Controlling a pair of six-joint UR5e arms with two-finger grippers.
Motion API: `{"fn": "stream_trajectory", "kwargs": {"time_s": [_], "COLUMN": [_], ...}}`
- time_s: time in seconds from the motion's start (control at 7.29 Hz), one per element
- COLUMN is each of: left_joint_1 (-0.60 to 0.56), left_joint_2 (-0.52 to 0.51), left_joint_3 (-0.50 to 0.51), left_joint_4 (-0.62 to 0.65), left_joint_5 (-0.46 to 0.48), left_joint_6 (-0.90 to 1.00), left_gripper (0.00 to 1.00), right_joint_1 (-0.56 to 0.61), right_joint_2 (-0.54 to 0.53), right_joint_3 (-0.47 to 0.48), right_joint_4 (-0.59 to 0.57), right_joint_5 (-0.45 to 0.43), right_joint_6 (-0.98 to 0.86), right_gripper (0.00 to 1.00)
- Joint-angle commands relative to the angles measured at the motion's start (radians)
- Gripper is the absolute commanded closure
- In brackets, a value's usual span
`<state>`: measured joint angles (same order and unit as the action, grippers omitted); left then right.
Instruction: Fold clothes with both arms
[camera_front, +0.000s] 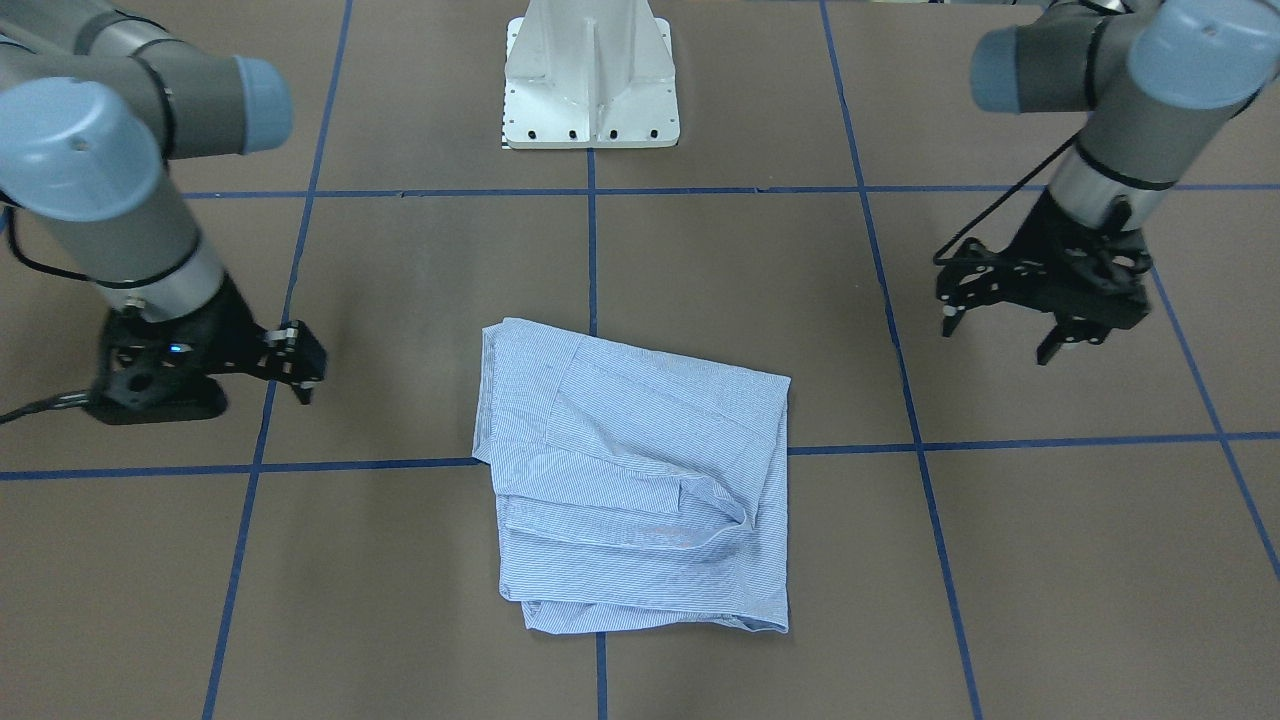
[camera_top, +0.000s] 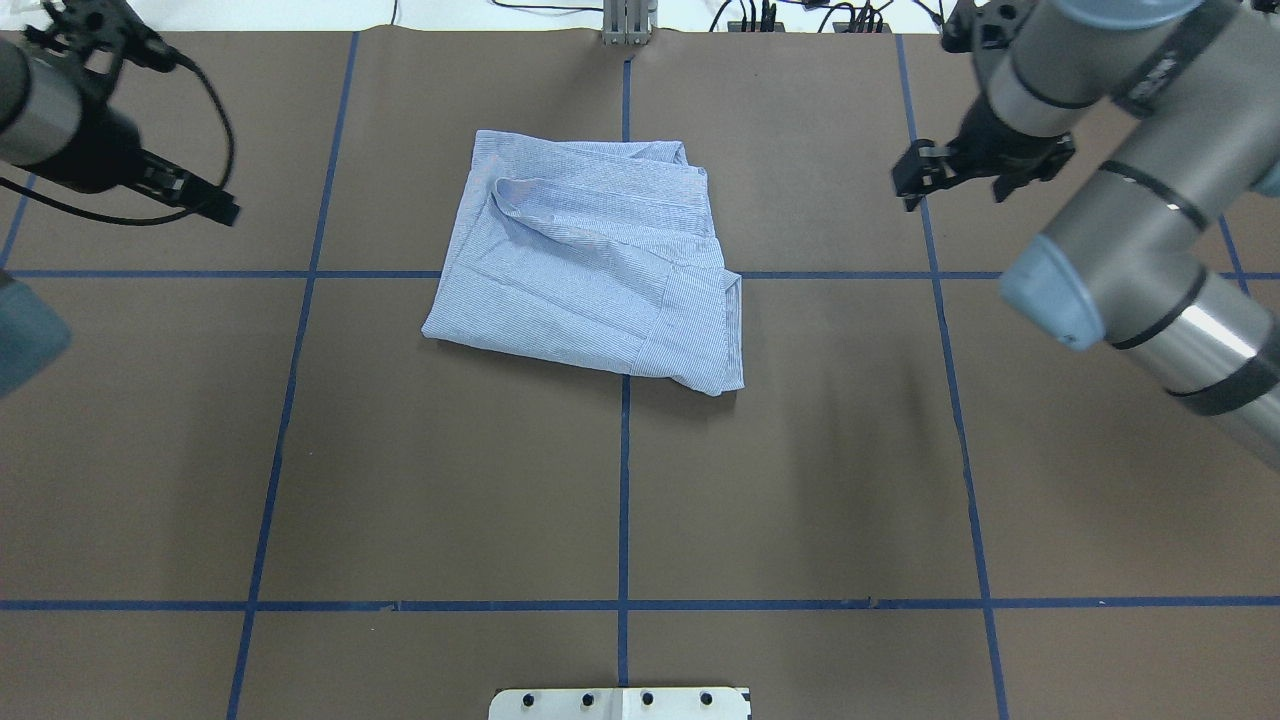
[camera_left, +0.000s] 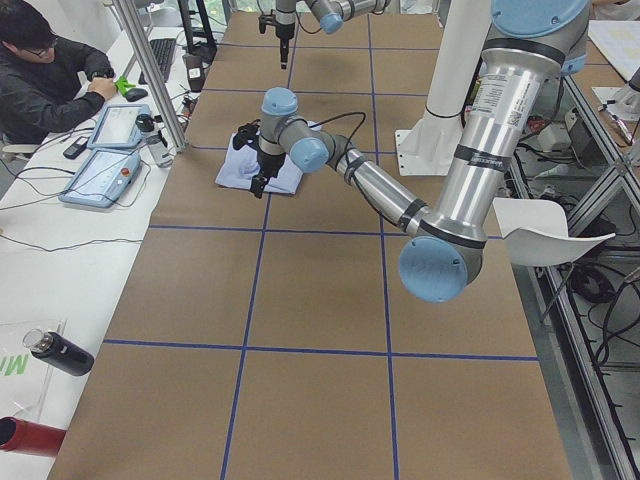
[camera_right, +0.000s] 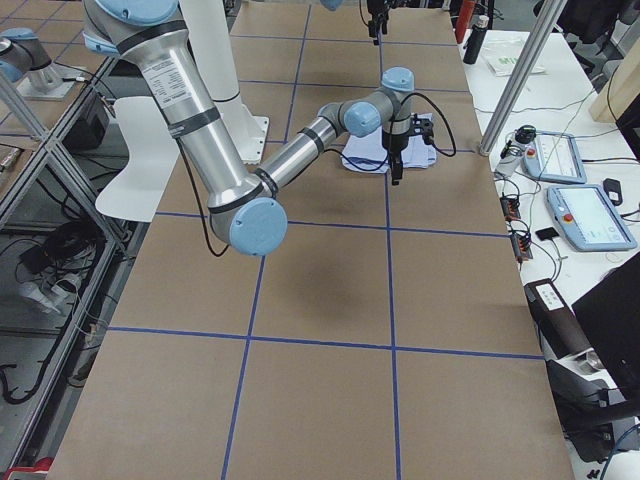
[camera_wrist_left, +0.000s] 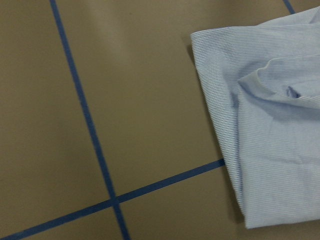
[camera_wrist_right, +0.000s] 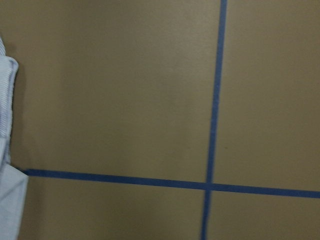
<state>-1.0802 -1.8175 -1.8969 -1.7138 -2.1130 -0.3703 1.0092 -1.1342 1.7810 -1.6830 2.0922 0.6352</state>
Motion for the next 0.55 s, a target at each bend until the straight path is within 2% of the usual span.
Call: {"fn": "stream_trajectory", "kwargs": {"time_s": [0.0,0.14,0.41], "left_joint_1": [-0.23,-0.295,-0.417], "left_joint_2": [0.166,0.24,0.32], "left_joint_3": [-0.005,-0.004,-0.002], "left_joint_4": [0.019,0.017,0.003], "left_joint_5": [-0.123,-0.131,-0.142], "left_joint_6": [0.327,0.377,0.372], "left_gripper": [0.0,0.0,0.0], "right_joint_1": [0.209,0.303,0.472], "right_joint_2": [-0.215,-0.302,-0.482], "right_joint_3": [0.035,0.034,0.034], "right_joint_4": [-0.006,-0.004,0.002], "right_joint_5": [0.129,0.152,0.218], "right_joint_6": [-0.391,-0.548,-0.827], "right_gripper": [0.0,0.0,0.0]}}
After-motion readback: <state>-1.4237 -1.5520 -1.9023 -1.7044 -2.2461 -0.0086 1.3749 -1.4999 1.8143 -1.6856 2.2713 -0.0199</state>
